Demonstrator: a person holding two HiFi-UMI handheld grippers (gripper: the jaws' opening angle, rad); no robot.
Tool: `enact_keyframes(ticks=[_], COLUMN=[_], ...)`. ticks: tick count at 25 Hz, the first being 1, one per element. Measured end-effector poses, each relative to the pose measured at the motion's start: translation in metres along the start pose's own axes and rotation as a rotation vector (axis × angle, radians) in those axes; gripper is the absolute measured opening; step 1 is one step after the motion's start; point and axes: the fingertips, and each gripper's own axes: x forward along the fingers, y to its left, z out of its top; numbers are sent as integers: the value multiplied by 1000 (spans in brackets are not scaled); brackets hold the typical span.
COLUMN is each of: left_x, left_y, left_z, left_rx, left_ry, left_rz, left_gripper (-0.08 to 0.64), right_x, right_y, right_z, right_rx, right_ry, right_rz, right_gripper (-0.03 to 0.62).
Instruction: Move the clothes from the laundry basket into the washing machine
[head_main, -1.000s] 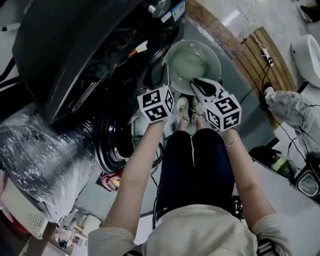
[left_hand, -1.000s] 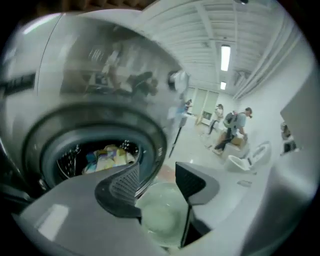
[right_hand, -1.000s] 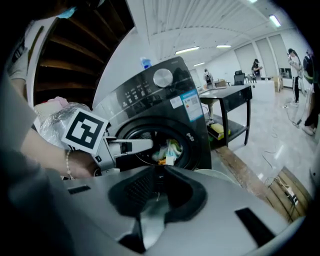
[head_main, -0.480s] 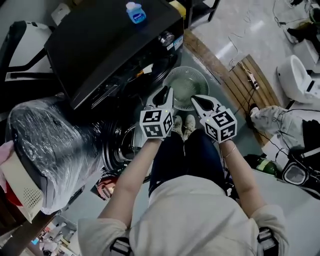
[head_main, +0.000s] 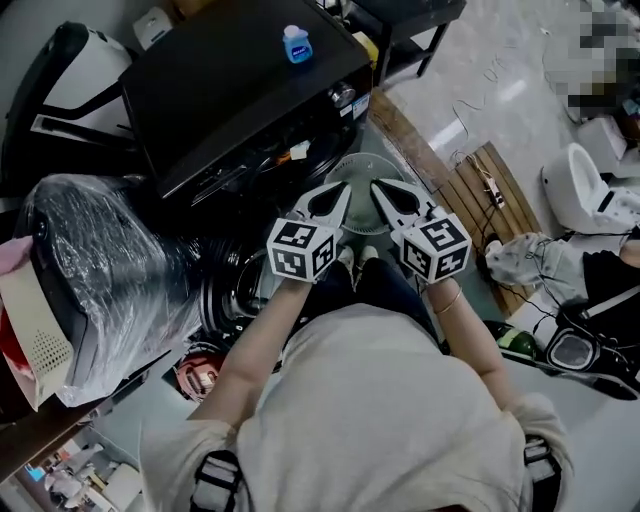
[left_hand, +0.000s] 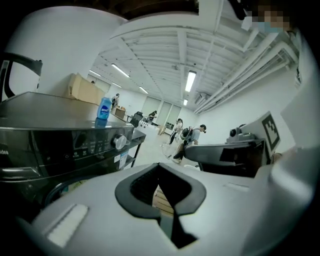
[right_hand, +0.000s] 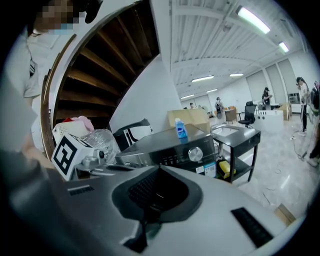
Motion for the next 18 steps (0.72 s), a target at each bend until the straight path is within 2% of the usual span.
enact_keyframes(ticks=[5,11,18], left_x=[-15,-20,-14], left_y=[-4,0,-5], left_z=[10,12,8], left_rx=[78,80,71], left_ry=[1,-4,8], left_rz=[10,16,-1], left_gripper=[9,9,9], right_x=[3,4,0], right_y=[10,19,19], right_z=[22,24,13], right_rx=[-49,-95,-93], right_ry=[-40,-20,5], right_rz=[6,13,9], right_gripper=[8,8,8])
